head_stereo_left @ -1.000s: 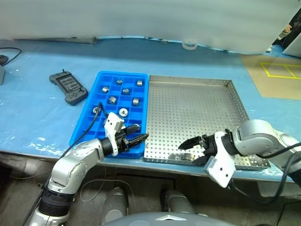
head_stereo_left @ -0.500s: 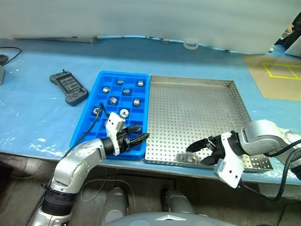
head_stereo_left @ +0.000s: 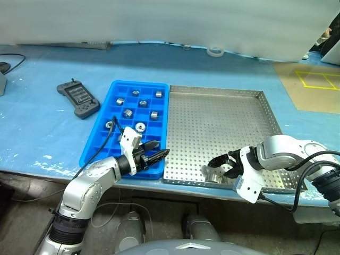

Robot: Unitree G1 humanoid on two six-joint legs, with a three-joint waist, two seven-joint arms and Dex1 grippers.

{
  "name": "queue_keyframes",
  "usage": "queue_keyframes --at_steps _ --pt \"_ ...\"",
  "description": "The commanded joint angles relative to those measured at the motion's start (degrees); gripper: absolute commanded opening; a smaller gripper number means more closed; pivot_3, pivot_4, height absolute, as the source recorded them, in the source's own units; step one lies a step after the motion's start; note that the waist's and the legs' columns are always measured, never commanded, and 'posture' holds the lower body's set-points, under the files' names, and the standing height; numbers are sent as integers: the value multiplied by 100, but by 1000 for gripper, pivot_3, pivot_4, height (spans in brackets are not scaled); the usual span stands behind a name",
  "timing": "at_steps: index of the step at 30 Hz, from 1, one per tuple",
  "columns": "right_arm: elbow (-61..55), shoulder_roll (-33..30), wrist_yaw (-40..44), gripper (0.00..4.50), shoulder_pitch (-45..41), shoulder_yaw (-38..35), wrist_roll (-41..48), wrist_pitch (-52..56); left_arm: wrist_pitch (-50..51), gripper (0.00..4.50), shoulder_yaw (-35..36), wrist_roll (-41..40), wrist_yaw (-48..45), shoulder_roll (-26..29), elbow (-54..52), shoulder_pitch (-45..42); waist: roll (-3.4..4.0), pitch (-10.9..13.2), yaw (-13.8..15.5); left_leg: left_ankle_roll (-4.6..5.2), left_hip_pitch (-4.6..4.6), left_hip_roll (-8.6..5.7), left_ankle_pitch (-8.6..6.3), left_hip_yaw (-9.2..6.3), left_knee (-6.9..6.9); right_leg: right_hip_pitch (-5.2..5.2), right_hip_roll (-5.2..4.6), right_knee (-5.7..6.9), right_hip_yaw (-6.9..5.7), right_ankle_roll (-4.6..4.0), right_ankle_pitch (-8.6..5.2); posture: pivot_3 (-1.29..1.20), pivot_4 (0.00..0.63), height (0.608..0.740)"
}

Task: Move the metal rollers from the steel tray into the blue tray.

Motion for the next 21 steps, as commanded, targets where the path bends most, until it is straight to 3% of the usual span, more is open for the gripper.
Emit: queue_keyframes --at_steps 1,10,21 --pt "-305 -69 83 3523 -203 29 326 -35 10 3141 -21 0 43 -27 -130 75 0 0 -8 0 1 1 0 0 0 0 0 0 0 0 0 -56 150 740" --pt "-544 -247 474 3523 -338 384 656 -169 -82 3141 -28 80 31 -111 52 -15 1 0 3 1 2 0 -1 0 -1 2 0 -1 0 0 0 -47 150 740" --pt "206 85 278 3523 -670 683 181 -623 -92 3141 11 95 78 -127 52 -8 2 0 7 -3 6 1 1 0 0 0 0 0 0 -1 -1 -33 150 740"
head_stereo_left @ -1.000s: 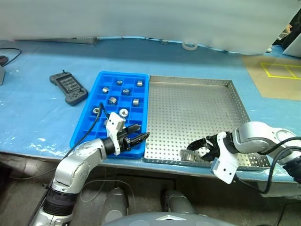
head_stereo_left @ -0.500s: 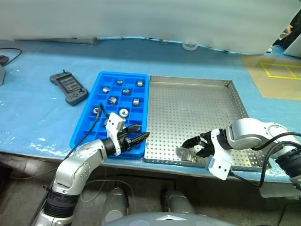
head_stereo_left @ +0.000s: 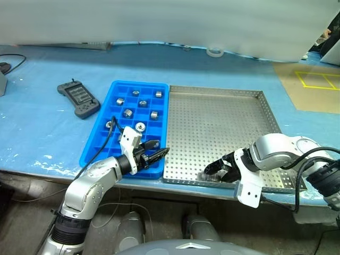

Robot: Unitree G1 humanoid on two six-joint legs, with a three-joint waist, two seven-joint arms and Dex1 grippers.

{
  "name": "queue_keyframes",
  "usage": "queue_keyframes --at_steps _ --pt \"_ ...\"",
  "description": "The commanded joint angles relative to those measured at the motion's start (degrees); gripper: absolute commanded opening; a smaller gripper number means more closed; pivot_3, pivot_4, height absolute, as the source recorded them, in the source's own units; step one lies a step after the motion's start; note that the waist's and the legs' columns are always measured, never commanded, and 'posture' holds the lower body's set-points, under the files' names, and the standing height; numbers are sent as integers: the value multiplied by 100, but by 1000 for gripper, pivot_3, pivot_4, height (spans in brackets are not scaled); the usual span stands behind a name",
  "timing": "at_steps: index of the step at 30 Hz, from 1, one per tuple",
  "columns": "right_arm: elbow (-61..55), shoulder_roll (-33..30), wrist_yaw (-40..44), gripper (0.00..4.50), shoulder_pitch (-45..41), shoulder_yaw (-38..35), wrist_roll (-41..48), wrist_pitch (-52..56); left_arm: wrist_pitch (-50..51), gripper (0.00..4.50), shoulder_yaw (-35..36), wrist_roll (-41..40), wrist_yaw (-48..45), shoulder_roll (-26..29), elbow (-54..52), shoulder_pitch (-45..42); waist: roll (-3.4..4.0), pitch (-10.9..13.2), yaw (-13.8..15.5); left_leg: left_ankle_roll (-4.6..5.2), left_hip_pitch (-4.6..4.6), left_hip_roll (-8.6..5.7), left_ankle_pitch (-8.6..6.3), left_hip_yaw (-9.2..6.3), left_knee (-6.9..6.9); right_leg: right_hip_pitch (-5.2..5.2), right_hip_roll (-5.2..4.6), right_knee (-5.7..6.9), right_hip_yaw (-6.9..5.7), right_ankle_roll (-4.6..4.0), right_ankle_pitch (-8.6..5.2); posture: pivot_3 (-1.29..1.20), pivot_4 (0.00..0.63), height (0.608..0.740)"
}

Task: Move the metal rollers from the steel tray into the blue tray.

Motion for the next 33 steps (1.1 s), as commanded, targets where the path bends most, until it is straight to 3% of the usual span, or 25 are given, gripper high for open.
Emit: queue_keyframes --at_steps 1,5,11,22,26,33 --pt "287 46 -179 3523 -125 15 -220 -303 57 3141 9 -9 50 -19 -27 -20 0 0 3 0 0 0 0 0 0 0 0 0 0 0 0 -33 150 740" --pt "620 65 -353 3349 -160 81 -498 -588 72 3141 40 -15 30 -15 73 -126 -4 -1 -1 0 -2 0 0 0 0 0 0 0 0 0 0 -30 150 740" --pt "809 -2 -593 1588 -60 60 -697 -823 -25 3141 29 39 -16 -24 195 -124 -11 -6 -4 0 0 0 0 0 0 0 0 0 0 0 0 -30 150 740" --pt "1448 196 -993 1529 -233 -199 -562 -213 -121 3141 77 -150 -336 23 131 -234 -30 -16 -12 -2 8 1 0 1 -1 3 1 -1 2 -1 0 -32 150 740" --pt "923 82 -1026 1529 169 -685 -46 763 -56 3141 139 -315 -488 30 116 -594 -42 -10 -32 -13 8 4 7 0 -1 -2 4 1 6 -11 6 -38 150 740" --pt "-607 248 -844 1529 997 -1809 869 3637 -163 3141 178 -211 -581 1 532 -1410 -7 8 -52 -16 10 3 20 3 -5 -6 3 -3 12 -18 10 -71 150 740"
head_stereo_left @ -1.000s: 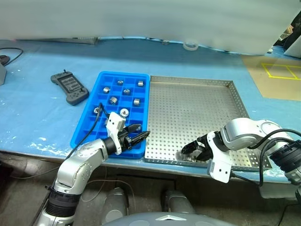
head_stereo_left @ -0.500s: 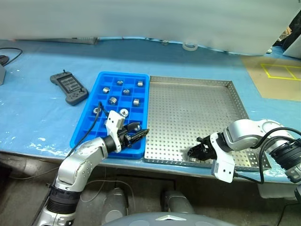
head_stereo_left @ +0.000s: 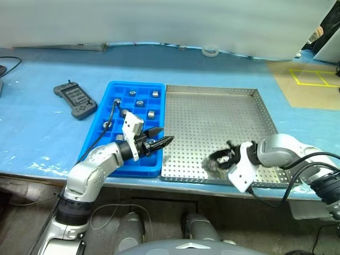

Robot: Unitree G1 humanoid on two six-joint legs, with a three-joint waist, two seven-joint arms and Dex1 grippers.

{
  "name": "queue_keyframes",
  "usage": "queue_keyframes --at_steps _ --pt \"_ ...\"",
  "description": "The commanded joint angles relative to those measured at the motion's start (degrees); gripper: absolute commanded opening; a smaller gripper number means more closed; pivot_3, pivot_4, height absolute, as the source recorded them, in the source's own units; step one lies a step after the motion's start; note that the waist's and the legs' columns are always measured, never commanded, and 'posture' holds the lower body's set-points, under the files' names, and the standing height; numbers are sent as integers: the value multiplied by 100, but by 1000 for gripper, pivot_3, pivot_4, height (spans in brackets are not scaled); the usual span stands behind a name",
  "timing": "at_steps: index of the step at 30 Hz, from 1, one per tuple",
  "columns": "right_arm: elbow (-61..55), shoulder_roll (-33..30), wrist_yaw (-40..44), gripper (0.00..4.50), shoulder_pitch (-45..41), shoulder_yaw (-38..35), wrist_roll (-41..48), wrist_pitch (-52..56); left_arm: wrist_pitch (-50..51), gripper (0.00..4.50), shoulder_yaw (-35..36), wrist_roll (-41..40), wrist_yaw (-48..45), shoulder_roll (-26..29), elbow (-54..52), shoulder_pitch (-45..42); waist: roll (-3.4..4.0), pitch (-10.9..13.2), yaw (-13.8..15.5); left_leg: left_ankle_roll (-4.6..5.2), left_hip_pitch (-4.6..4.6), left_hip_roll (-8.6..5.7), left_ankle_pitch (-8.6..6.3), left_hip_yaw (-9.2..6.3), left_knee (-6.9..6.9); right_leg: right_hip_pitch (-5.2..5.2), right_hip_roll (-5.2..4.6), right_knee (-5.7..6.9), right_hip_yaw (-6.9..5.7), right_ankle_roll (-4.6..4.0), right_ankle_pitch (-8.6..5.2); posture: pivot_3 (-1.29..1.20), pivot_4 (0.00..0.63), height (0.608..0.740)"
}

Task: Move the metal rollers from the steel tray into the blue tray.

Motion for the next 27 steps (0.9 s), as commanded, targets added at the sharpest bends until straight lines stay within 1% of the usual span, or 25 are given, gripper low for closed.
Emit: queue_keyframes --at_steps 1,3,5,7,10,12,14,16,18,20,21,23,27 --pt "-661 226 20 1529 229 -788 651 1678 -109 3141 99 1 -88 -10 154 -421 -8 -3 21 -1 0 1 1 0 -8 -1 1 0 -3 0 0 -72 150 740" --pt "-917 380 -4 1529 380 -1019 792 2307 -124 3141 95 33 -118 13 225 -566 -5 -3 52 -1 -7 2 2 0 -21 -6 1 2 -9 0 1 -77 150 740" --pt "-1253 641 21 1529 604 -1223 1133 3160 -122 3141 140 34 -129 52 245 -682 -5 -3 66 -14 -19 1 10 0 -28 -14 2 3 -9 2 2 -77 150 740" --pt "-1583 873 69 1529 737 -1337 1432 3855 -97 3141 248 4 -108 103 266 -764 -2 -2 64 -15 -27 -3 7 -4 -28 -18 4 9 -5 22 13 -74 150 740" --pt "-2289 1630 -26 1529 605 -1555 2443 5628 -62 3141 766 -153 -470 573 842 -1134 -5 -1 49 -19 -53 -6 3 -9 -27 -42 6 10 -7 24 14 -60 150 740" --pt "-2702 2144 -112 1529 231 -1637 3169 6743 50 3141 1096 -425 -981 1103 778 -1014 -7 0 11 -34 -67 -5 12 -10 -27 -66 14 10 -6 25 15 -38 150 740" --pt "-2905 2456 -160 1529 -97 -1609 3618 7443 138 3141 1387 -621 -1262 1511 649 -858 -6 0 -35 -55 -61 -5 23 -14 -39 -77 15 9 -10 26 15 -23 150 740" --pt "-2783 2605 -142 1529 -320 -1468 3797 7643 180 3141 1663 -756 -1419 1842 513 -663 -7 -1 44 -69 -43 -7 30 -16 -65 -68 13 6 -16 23 13 24 150 740" --pt "-2416 2723 -95 1529 -550 -1165 3786 7511 386 3141 1994 -1026 -1471 2088 327 -412 -18 -4 118 -76 -18 -1 31 -14 -86 -50 12 3 -25 0 -1 66 150 740" --pt "-2020 2824 34 1529 -754 -834 3687 7206 419 3141 2187 -1116 -1460 2222 168 -171 -21 -5 242 -85 -16 0 35 -15 -92 -47 12 4 -35 0 -1 137 150 740" --pt "-1820 2900 131 1529 -872 -661 3654 7021 415 3141 2284 -1113 -1342 2232 55 -26 -20 -3 304 -90 -16 0 37 -17 -94 -48 12 5 -38 0 -1 137 150 740" --pt "-1409 3118 241 1529 -1152 -399 3612 6734 435 3141 2487 -1126 -1097 2215 -131 209 -23 -1 393 -102 -17 -1 35 -19 -95 -49 11 6 -41 0 -1 227 150 740" --pt "42 3941 158 1529 -1903 102 3298 6015 631 3141 3247 -1432 -481 2103 -776 1001 -43 -2 446 -124 -26 -2 35 -32 -95 -58 8 10 -59 8 4 341 150 740"
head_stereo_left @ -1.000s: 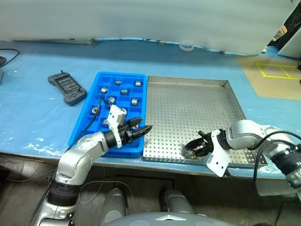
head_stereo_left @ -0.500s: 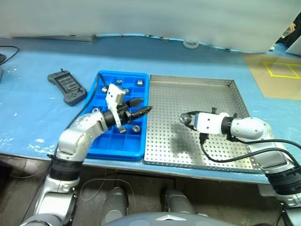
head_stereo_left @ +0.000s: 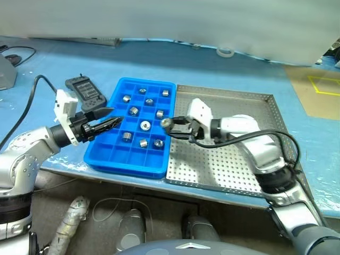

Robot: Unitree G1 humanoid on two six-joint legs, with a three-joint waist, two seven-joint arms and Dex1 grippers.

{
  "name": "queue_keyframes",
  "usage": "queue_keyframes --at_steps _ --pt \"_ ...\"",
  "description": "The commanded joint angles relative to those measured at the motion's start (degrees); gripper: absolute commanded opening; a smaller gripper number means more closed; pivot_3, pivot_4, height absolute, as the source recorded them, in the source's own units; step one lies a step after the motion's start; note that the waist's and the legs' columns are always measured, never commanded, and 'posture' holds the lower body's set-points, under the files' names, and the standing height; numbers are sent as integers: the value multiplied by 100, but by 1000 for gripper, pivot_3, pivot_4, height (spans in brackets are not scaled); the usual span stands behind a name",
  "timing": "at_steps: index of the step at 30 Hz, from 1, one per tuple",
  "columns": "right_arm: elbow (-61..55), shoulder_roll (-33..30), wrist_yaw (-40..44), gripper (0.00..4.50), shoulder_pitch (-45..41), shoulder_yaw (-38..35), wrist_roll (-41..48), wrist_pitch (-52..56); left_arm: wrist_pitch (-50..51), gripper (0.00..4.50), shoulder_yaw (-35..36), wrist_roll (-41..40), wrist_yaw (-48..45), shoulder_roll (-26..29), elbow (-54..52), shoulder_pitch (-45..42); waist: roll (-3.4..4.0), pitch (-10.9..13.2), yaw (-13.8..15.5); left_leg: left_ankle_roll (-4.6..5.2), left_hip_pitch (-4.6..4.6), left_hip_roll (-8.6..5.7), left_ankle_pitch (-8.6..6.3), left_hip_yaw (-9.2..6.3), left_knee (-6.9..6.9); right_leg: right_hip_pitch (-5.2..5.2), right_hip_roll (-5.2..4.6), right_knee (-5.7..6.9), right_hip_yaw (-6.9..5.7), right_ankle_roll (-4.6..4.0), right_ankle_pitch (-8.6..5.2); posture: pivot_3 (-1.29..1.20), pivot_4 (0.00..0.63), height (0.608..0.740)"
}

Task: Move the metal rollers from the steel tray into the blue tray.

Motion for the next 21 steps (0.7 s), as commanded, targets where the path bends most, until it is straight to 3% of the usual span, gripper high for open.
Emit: queue_keyframes --at_steps 1,8,12,16,21 --pt "1312 795 -169 1529 -743 394 -340 -890 108 3141 964 -240 482 -6 -748 787 -19 -7 -12 -7 -1 3 3 -3 -2 -6 0 1 -11 0 0 383 150 740" --pt "3236 2238 -277 1529 -1453 780 -745 -2106 153 3141 2361 -530 1217 -187 -1287 2060 -31 4 345 -67 -31 29 33 -93 -75 -14 7 -4 -166 5 3 529 150 740" --pt "3763 2695 -276 1529 -1558 771 -824 -2349 128 3141 2966 -767 1537 -458 -1540 2730 -31 4 501 -73 -80 33 33 -145 -61 -13 6 -8 -236 5 3 560 150 740" --pt "4231 2931 -286 1529 -1561 813 -1001 -2525 -16 3141 3034 -741 1740 -628 -1518 3060 -26 7 728 -84 -89 31 32 -181 -55 14 4 -46 -255 11 0 561 150 740" --pt "4951 2928 -588 1529 -1712 807 -1399 -2871 -66 3141 2649 -748 1924 -565 -1502 2776 -7 19 953 -149 -35 39 71 -222 -90 63 16 -85 -257 32 -1 536 150 740"
